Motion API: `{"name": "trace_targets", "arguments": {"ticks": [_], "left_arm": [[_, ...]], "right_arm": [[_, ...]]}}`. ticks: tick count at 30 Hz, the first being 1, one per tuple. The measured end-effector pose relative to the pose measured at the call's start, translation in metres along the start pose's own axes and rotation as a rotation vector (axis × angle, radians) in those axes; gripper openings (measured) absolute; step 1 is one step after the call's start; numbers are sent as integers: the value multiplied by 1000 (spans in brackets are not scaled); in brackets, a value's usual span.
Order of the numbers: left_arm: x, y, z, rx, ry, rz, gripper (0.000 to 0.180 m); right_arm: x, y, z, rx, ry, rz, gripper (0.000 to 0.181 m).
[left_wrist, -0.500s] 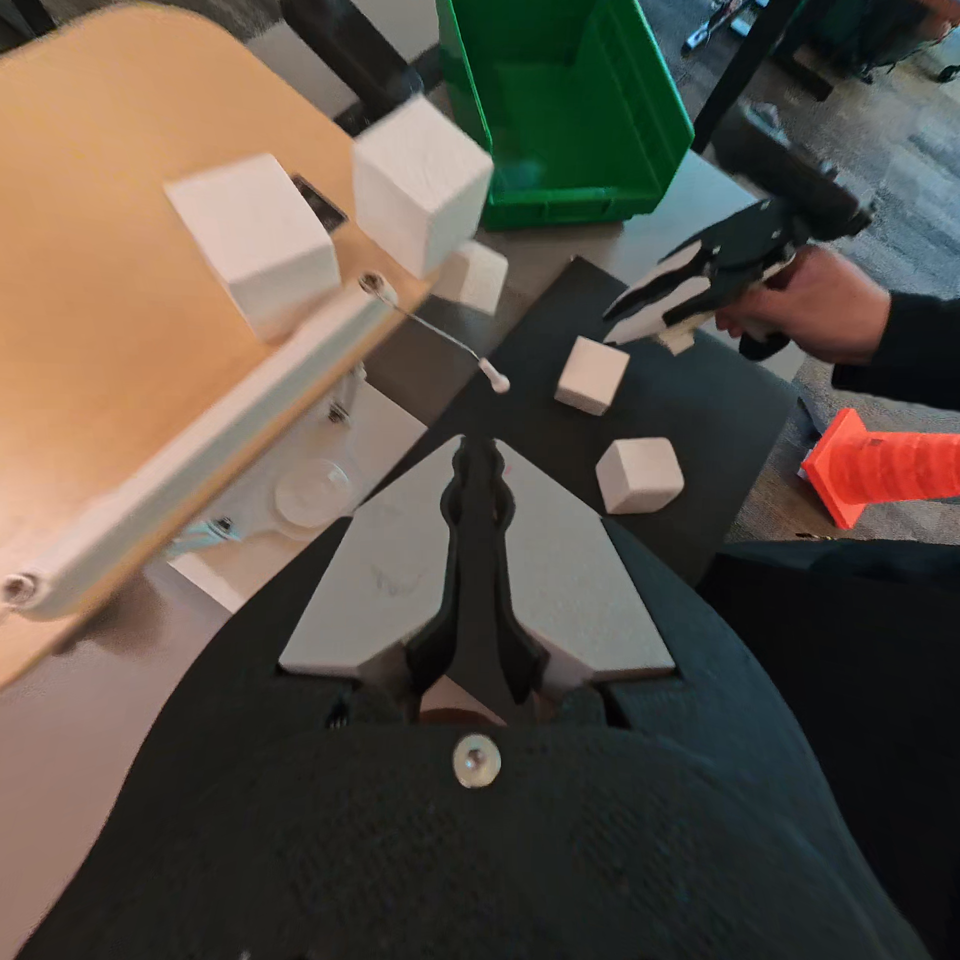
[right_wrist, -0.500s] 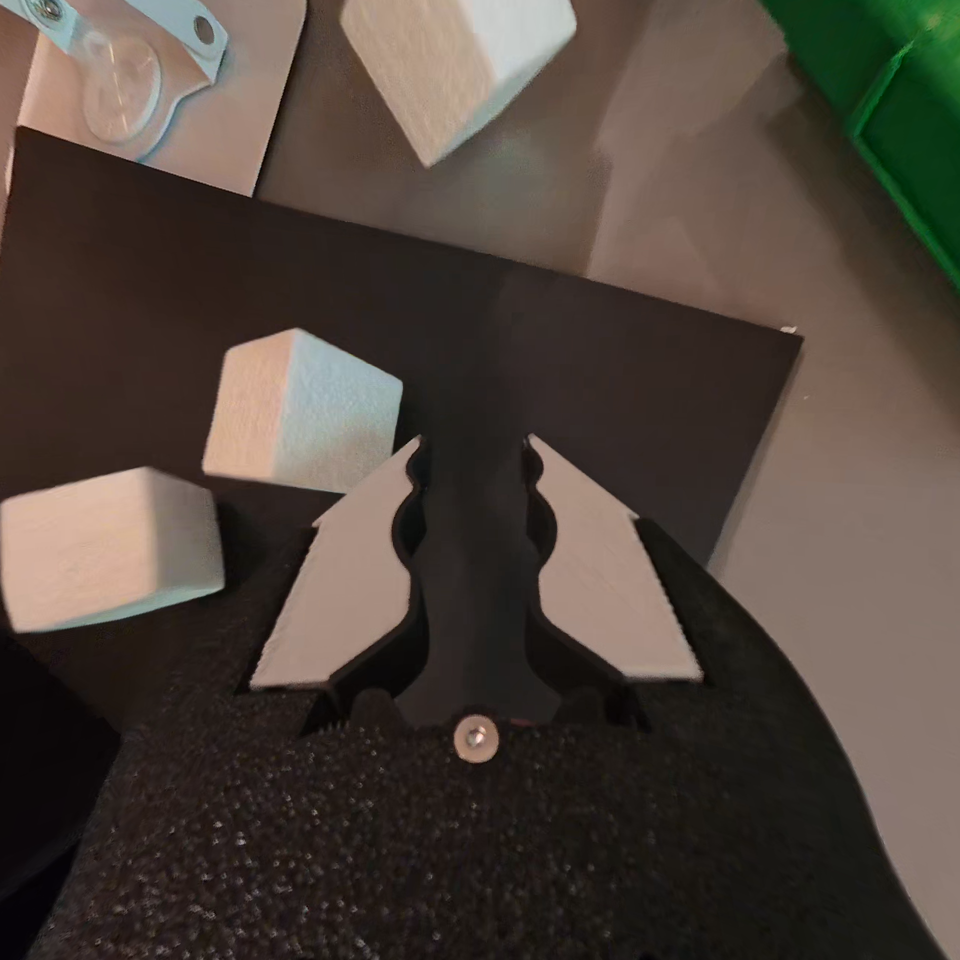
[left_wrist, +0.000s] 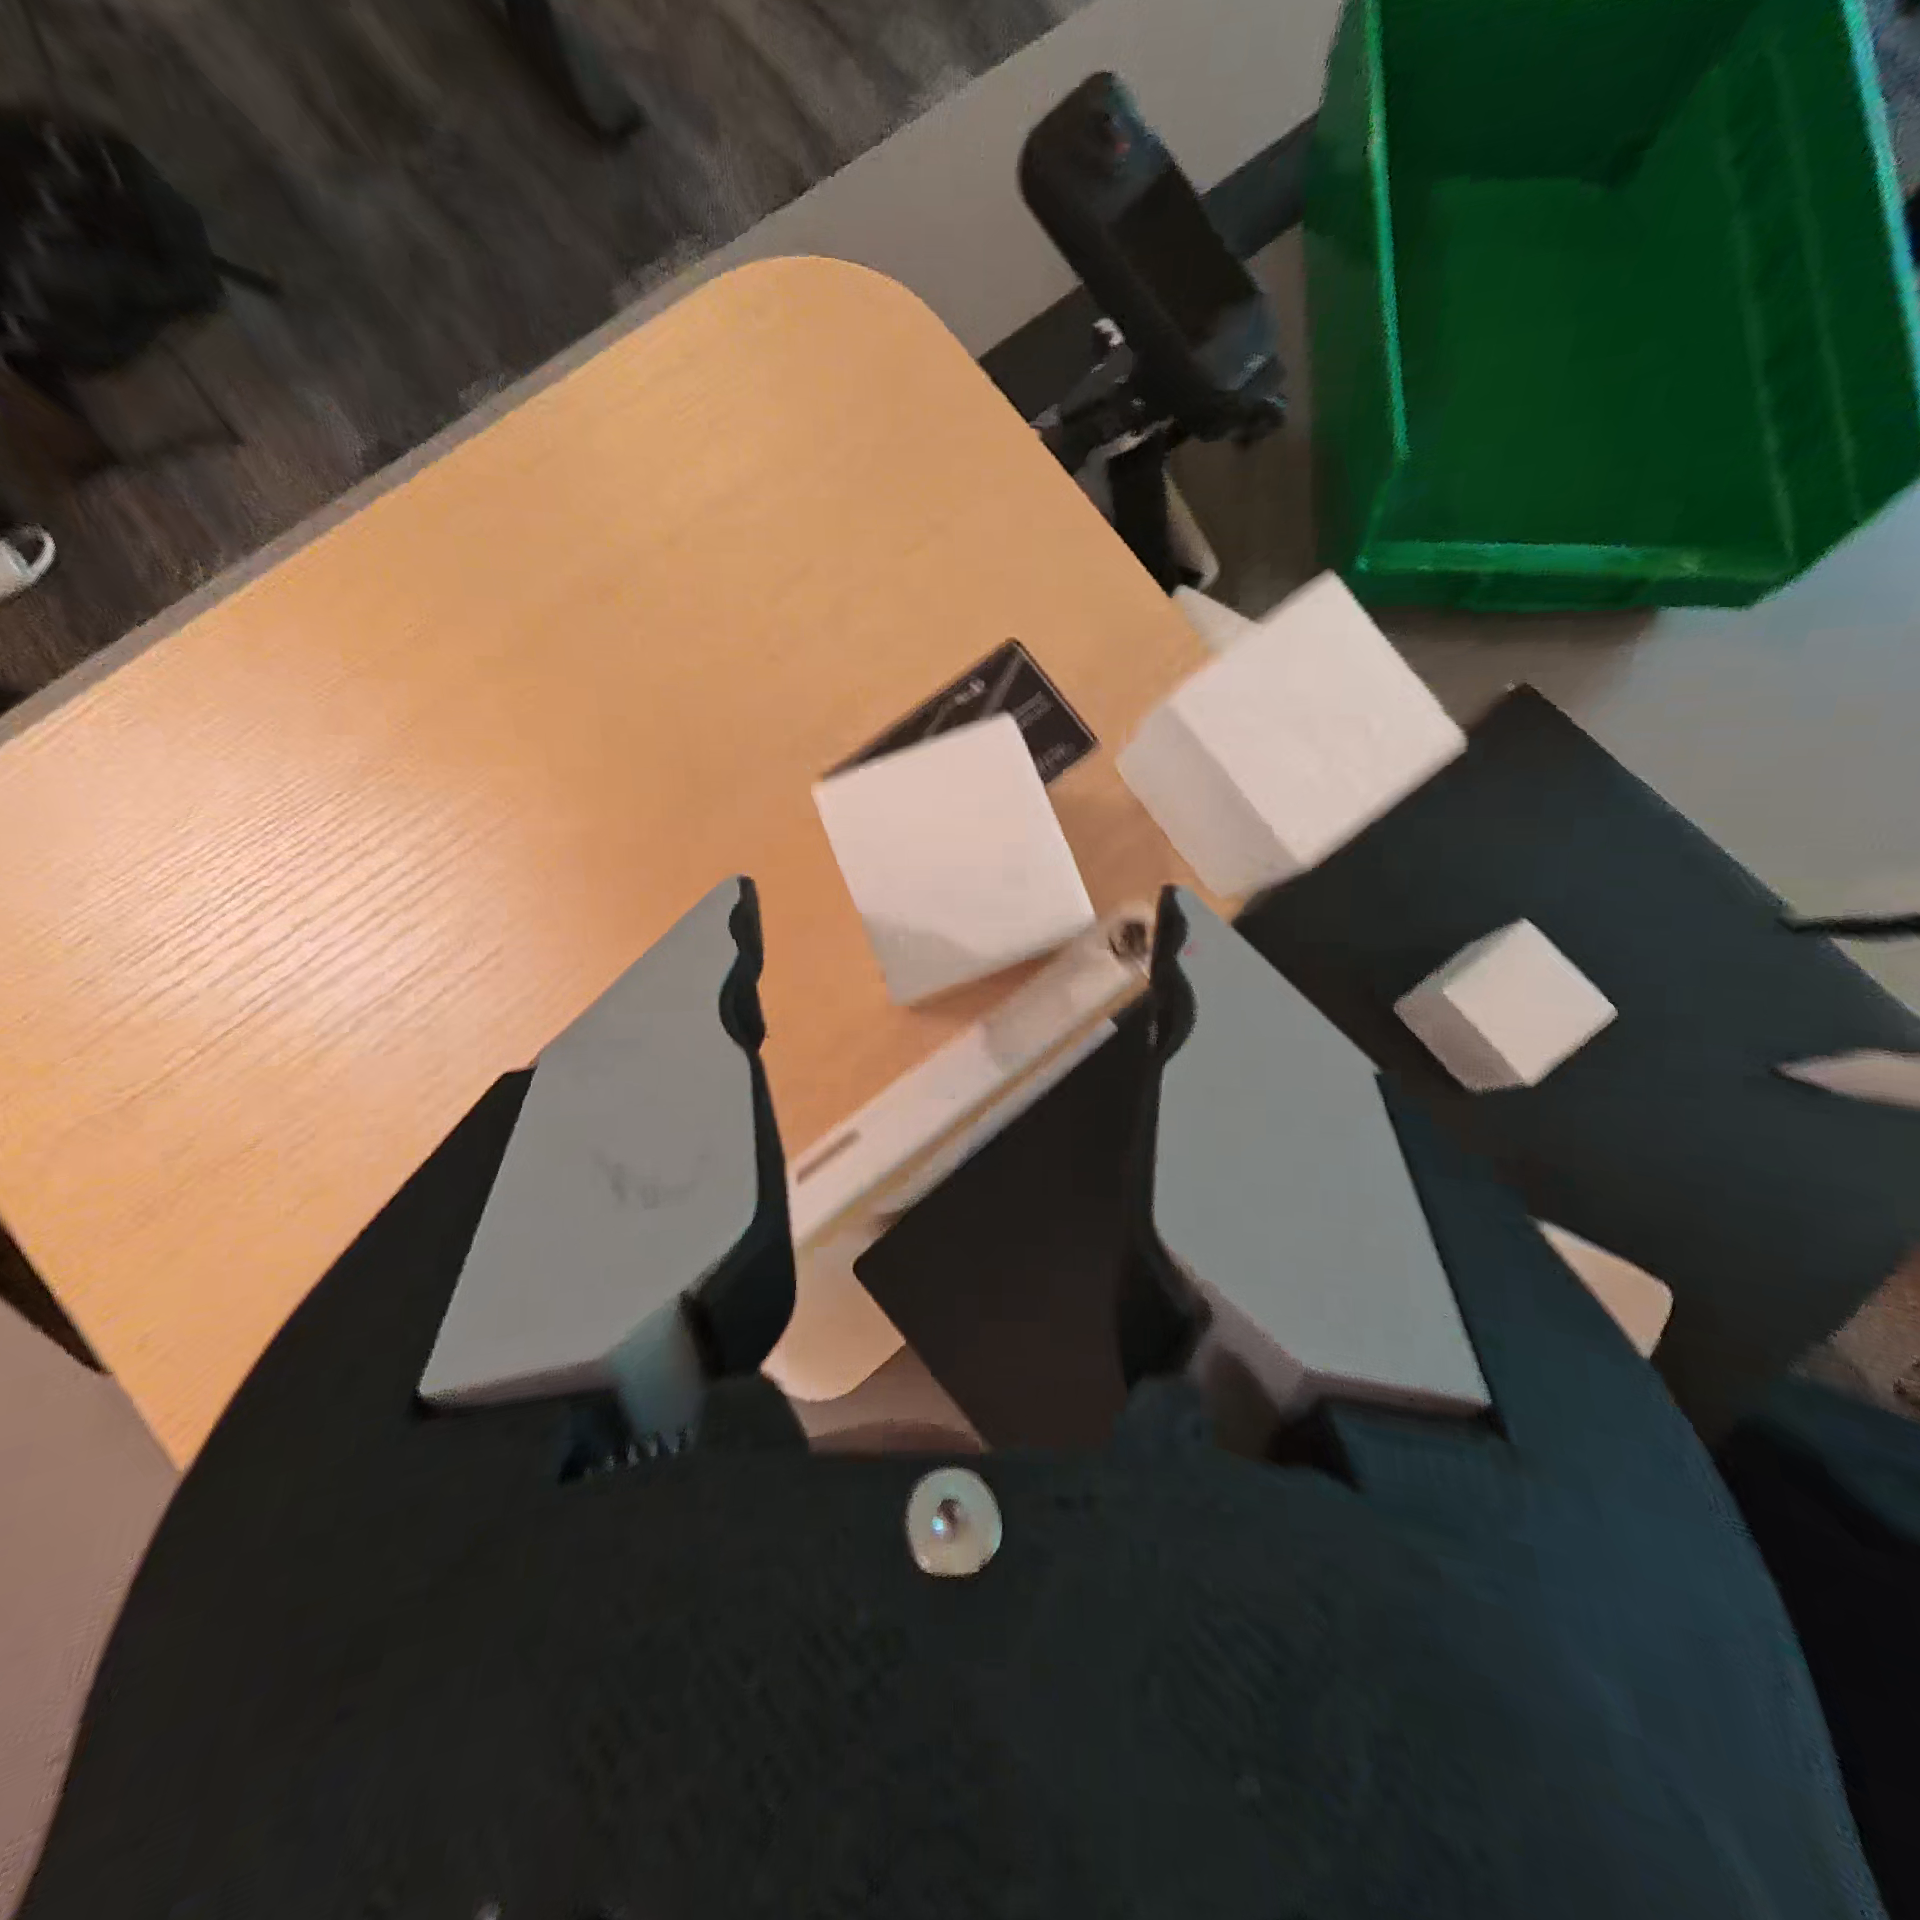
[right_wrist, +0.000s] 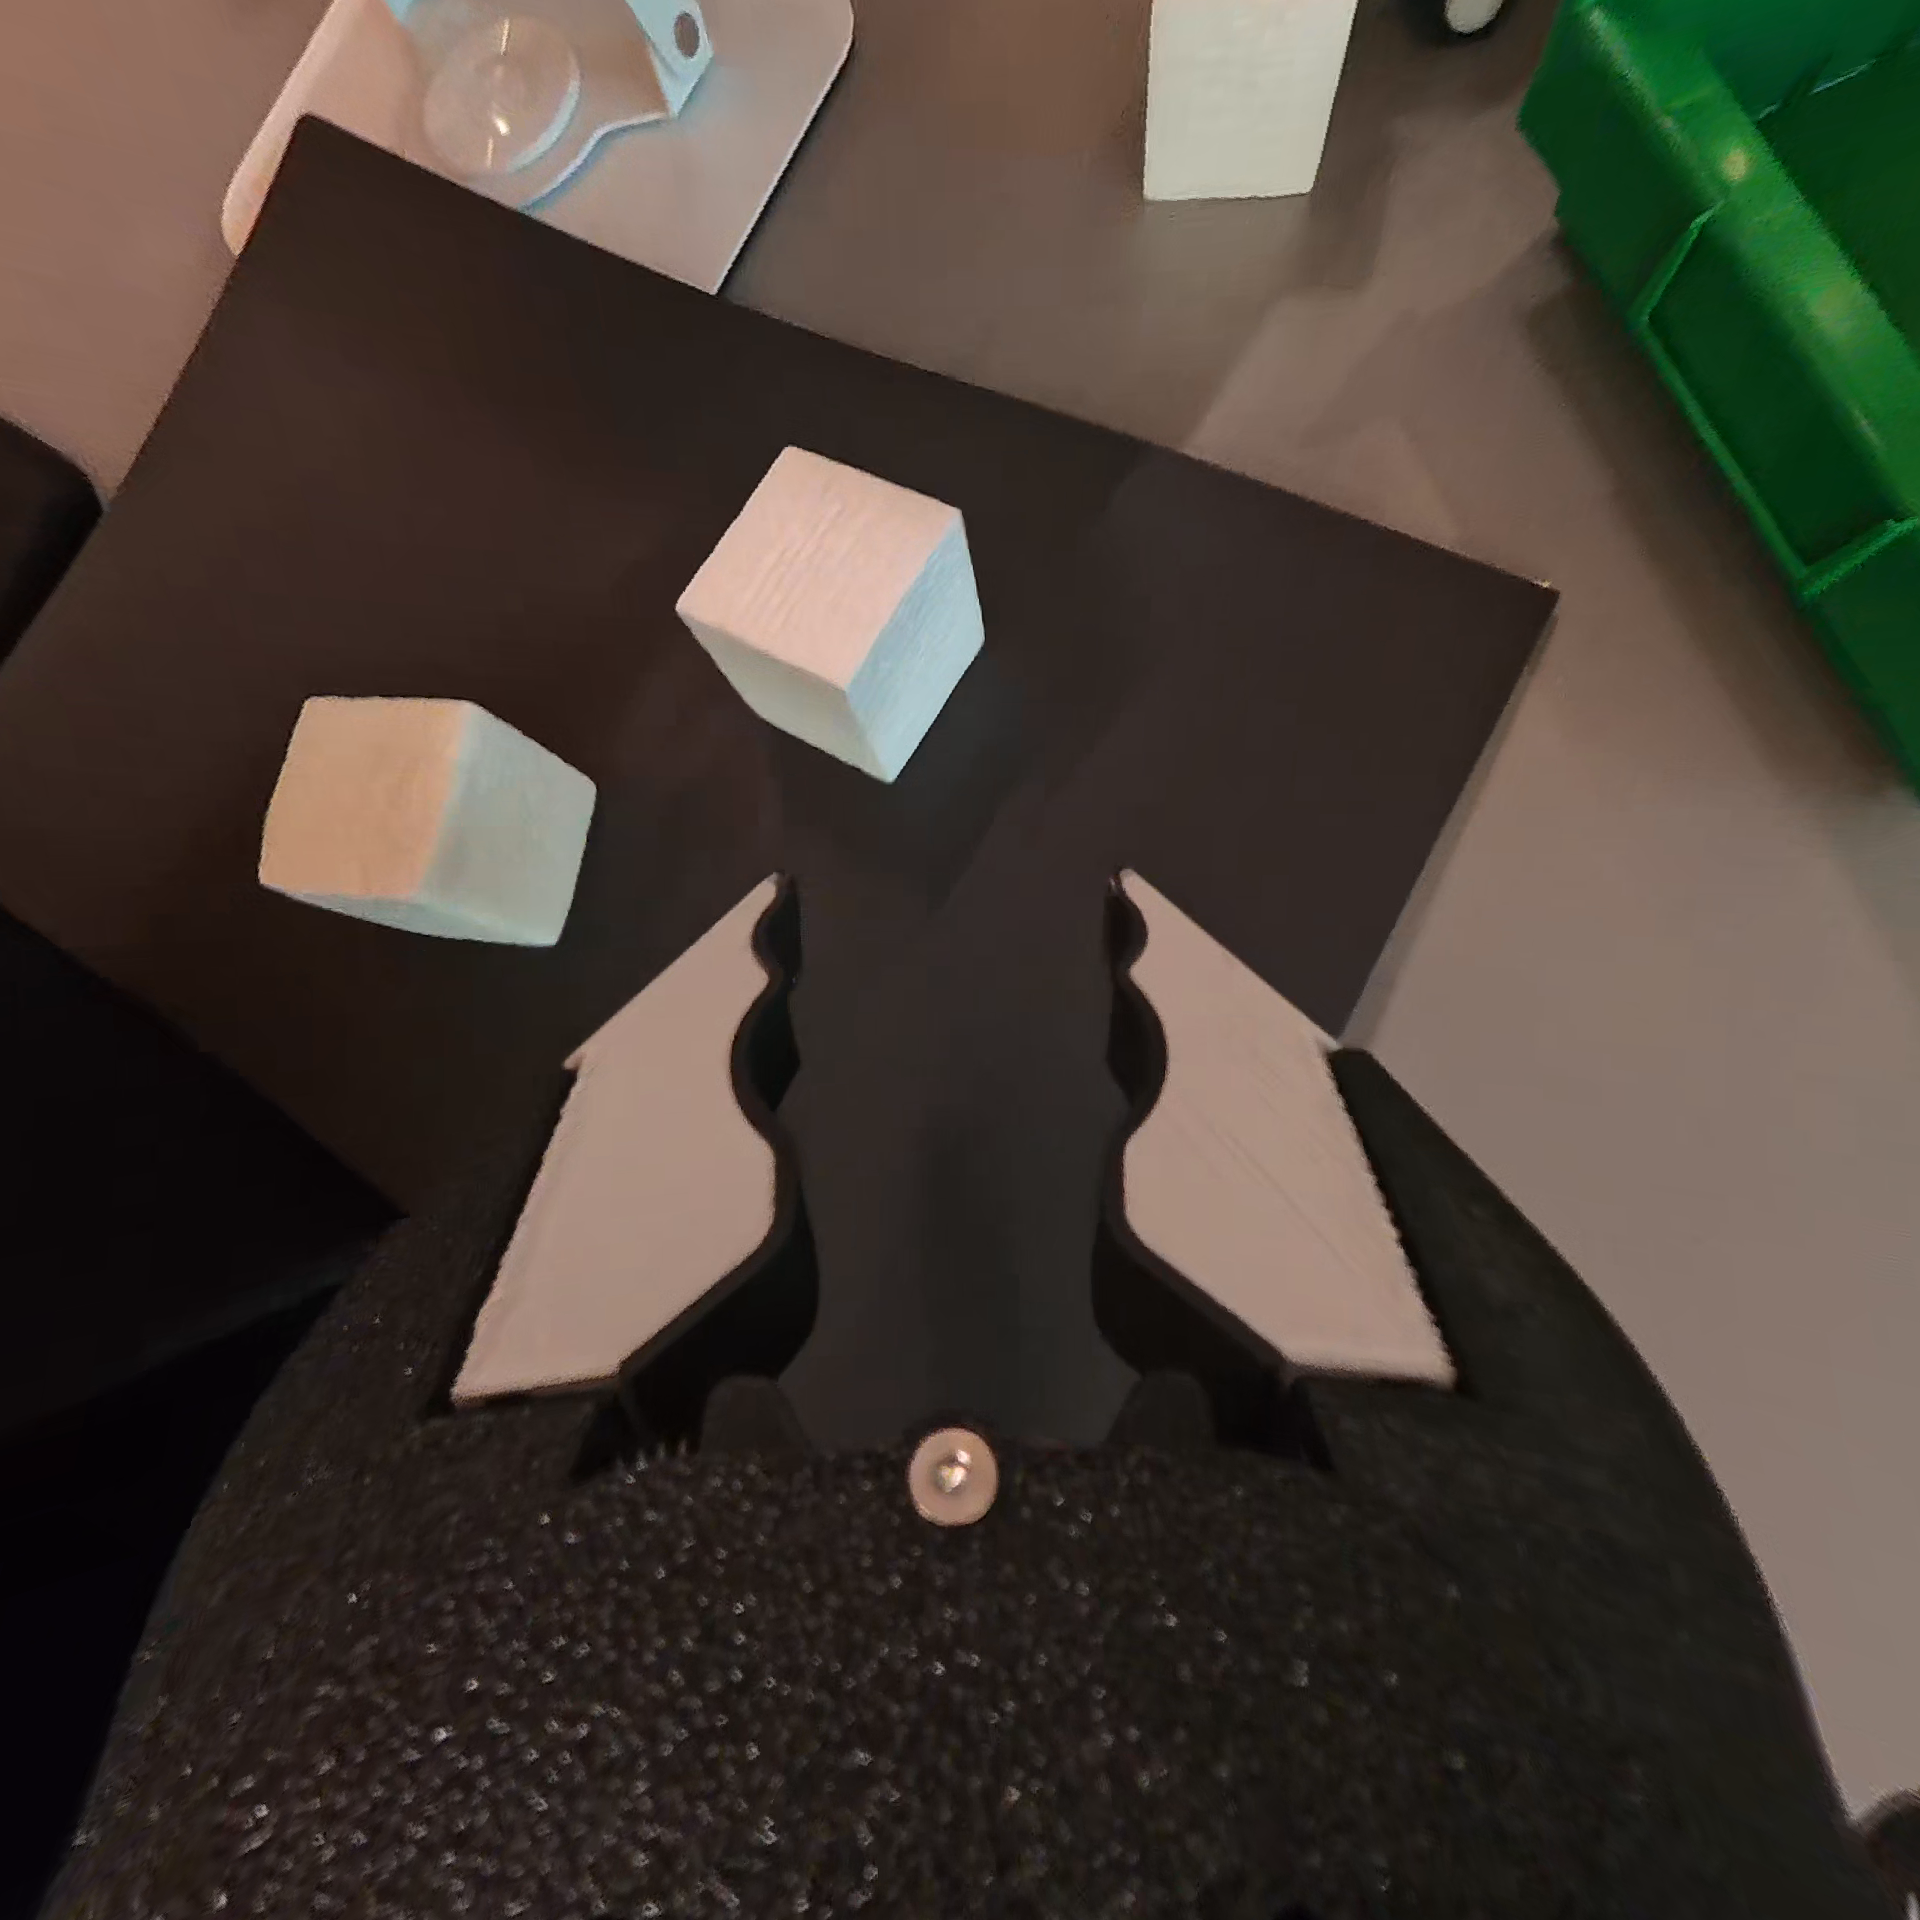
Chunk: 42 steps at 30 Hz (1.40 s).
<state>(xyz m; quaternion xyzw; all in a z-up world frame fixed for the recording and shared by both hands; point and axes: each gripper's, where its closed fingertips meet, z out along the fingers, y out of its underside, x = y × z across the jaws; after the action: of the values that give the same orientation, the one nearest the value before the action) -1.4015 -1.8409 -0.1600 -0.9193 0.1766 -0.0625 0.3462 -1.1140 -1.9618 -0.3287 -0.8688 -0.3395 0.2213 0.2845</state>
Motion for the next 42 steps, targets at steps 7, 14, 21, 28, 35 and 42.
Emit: {"name": "trace_targets", "arguments": {"ticks": [7,14,21,28,35,42], "left_arm": [[-1,17,39,-178,9,27,60],[60,18,-43,12,203,327,60],[114,213,-35,-253,461,553,59],[92,305,21,-415,341,622,68],[69,320,20,-466,271,509,66],[51,322,2,-539,304,170,75]], "right_arm": [[1,2,-34,62,48,48,58],[12,13,-58,89,91,69,57],[-3,17,-51,62,71,63,57],[-46,-17,-32,26,13,-80,58],[-71,-36,-25,8,15,-157,57],[-73,-34,-27,-2,23,-138,56]]}}
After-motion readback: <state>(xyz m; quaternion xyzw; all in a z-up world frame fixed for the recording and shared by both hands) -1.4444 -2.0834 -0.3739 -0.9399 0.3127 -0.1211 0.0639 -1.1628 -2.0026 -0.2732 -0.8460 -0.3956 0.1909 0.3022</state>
